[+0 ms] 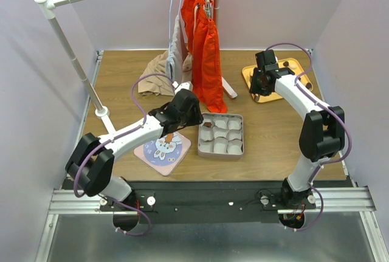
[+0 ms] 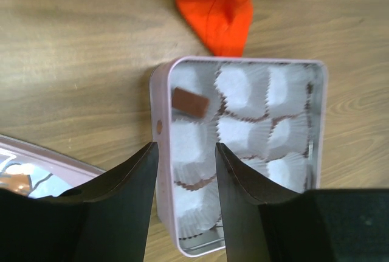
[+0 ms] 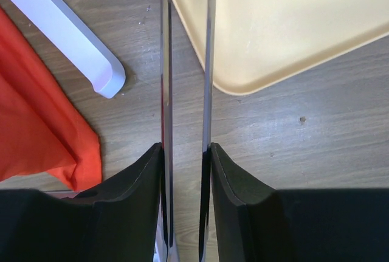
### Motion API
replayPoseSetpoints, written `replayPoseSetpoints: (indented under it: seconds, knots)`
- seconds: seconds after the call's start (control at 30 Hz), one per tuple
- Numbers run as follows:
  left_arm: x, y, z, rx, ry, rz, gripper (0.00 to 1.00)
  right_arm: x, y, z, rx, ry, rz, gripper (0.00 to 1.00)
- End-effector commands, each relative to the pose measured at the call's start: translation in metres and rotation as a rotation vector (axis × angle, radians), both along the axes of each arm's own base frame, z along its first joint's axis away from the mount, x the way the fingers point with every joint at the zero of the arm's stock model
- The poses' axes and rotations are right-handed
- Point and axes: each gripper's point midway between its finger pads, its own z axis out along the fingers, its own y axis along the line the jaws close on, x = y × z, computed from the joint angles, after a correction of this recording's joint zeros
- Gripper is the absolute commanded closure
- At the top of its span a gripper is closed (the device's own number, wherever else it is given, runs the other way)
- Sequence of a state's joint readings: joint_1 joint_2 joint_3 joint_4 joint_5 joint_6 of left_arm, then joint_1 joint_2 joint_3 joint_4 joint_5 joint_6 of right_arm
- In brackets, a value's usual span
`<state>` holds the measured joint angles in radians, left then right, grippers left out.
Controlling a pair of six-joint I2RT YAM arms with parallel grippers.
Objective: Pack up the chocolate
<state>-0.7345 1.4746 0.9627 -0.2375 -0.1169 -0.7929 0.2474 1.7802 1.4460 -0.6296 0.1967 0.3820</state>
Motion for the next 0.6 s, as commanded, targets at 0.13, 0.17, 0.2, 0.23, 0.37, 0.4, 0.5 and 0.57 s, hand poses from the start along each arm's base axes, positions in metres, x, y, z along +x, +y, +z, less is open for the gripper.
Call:
replayPoseSetpoints:
  seconds: [0.13, 0.17, 0.2, 0.23, 0.37, 0.4, 0.5, 0.57]
  knots:
    - [0.013, 0.024, 0.07, 0.029, -0.171, 0.09, 0.49, 0.004, -0.006, 0.018, -0.009, -0.056, -0.012, 0.76]
    - [0.013, 0.027, 0.086, 0.013, -0.203, 0.1, 0.49, 0.003, -0.006, 0.022, -0.01, -0.068, -0.014, 0.76]
    - [0.012, 0.032, 0.092, 0.016, -0.215, 0.109, 0.5, 0.002, -0.007, 0.032, -0.006, -0.089, -0.017, 0.77]
    - [0.013, 0.037, 0.098, 0.029, -0.237, 0.123, 0.5, 0.0, -0.008, 0.039, -0.003, -0.106, -0.018, 0.77]
    - [0.013, 0.049, 0.121, 0.034, -0.289, 0.149, 0.49, -0.017, -0.012, 0.067, 0.016, -0.164, -0.023, 0.77]
    - [0.013, 0.051, 0.123, 0.036, -0.293, 0.153, 0.49, -0.024, -0.013, 0.081, 0.029, -0.192, -0.021, 0.77]
    - [0.015, 0.055, 0.122, 0.054, -0.295, 0.154, 0.49, -0.049, -0.013, 0.084, 0.05, -0.162, -0.007, 0.77]
    - [0.017, 0.057, 0.121, 0.066, -0.295, 0.157, 0.49, -0.069, -0.005, 0.099, 0.11, -0.176, 0.031, 0.77]
